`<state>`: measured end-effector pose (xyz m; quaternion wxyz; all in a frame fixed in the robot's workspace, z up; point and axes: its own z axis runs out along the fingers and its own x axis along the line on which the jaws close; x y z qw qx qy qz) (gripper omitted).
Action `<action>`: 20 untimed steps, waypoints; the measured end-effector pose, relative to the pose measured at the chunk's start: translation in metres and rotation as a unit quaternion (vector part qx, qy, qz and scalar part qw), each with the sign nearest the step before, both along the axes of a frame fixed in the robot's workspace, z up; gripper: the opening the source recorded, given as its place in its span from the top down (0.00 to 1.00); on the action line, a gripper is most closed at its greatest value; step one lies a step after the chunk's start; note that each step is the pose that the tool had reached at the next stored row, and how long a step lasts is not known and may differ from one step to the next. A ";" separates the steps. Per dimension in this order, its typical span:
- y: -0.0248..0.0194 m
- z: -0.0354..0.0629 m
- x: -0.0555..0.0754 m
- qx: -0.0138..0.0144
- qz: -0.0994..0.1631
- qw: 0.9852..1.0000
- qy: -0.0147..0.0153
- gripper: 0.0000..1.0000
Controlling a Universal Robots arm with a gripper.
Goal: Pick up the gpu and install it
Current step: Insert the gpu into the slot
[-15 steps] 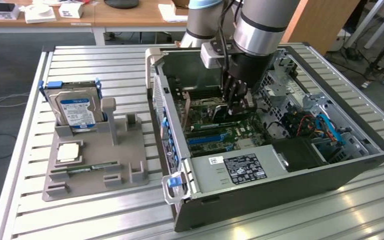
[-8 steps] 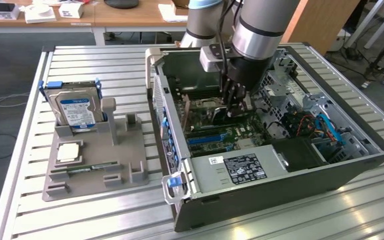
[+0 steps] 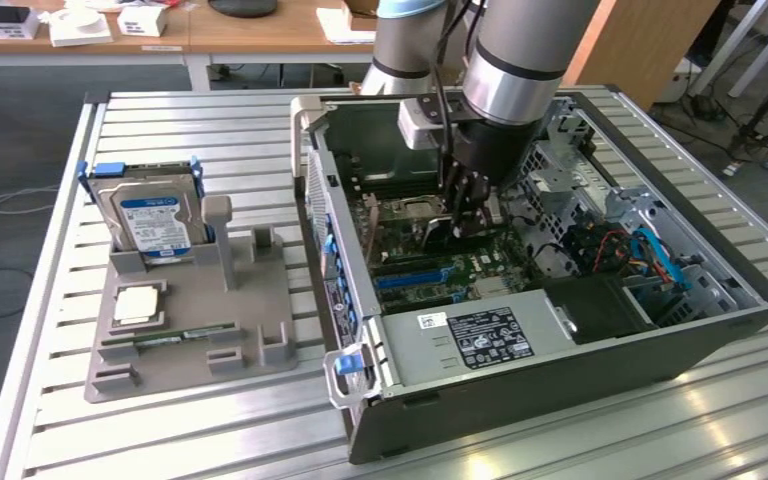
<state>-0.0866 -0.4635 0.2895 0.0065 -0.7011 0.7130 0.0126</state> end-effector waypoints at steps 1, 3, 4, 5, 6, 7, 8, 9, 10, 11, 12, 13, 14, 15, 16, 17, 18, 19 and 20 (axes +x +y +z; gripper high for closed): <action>0.0000 -0.0001 0.000 0.000 0.000 1.000 0.000 0.72; 0.0000 -0.0001 0.000 0.000 0.000 1.000 0.000 0.72; 0.0000 -0.0001 0.000 0.000 0.000 1.000 0.000 0.72; 0.0000 -0.0001 0.000 0.000 0.000 1.000 0.000 0.72; 0.0000 -0.0001 0.000 0.000 0.000 1.000 0.000 0.72; 0.0000 -0.0002 0.000 0.000 0.000 1.000 0.000 0.72; 0.0000 -0.0004 0.000 0.000 0.000 1.000 0.000 0.72; 0.0001 -0.0010 0.000 0.000 0.000 1.000 0.000 0.72; 0.0001 -0.0015 0.000 0.000 0.000 1.000 0.000 0.72; 0.0000 -0.0019 0.000 0.000 0.000 1.000 0.000 0.72; 0.0000 -0.0026 0.000 0.000 0.000 1.000 0.000 0.72; 0.0000 -0.0036 0.000 0.000 0.000 1.000 0.000 0.72; 0.0000 -0.0048 0.000 0.000 0.000 1.000 0.000 0.72; 0.0000 -0.0059 0.000 0.000 0.000 1.000 0.000 0.72; 0.0000 -0.0071 0.000 0.000 0.000 1.000 0.000 0.72; 0.0000 -0.0083 0.000 0.000 0.000 1.000 0.000 0.72; 0.0000 -0.0095 0.000 0.000 0.000 1.000 0.000 0.72; 0.0000 -0.0107 0.000 0.000 0.000 1.000 0.000 0.72; 0.0000 -0.0119 -0.001 0.000 0.000 1.000 0.000 0.72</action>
